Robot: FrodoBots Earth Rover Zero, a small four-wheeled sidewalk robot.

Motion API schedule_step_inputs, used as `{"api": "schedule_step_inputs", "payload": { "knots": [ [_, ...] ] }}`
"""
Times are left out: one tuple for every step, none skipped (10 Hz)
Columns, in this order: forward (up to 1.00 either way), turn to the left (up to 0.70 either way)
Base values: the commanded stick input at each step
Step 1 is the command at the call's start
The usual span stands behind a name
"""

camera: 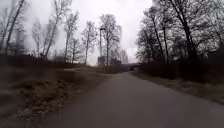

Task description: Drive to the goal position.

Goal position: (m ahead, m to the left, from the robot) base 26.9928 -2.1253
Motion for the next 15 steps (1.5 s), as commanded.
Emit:
{"api": "schedule_step_inputs", "payload": {
  "knots": [
    [0.70,0.00],
    [0.70,0.00],
    [0.70,0.00],
    [0.70,0.00],
    [0.70,0.00],
    [0.70,0.00],
    [0.70,0.00],
    [0.70,0.00],
    [0.70,0.00],
    [0.70,0.00],
    [0.70,0.00],
    [0.70,0.00],
    [0.70,0.00],
    [0.70,0.00],
    [0.70,0.00]
  ]
}}
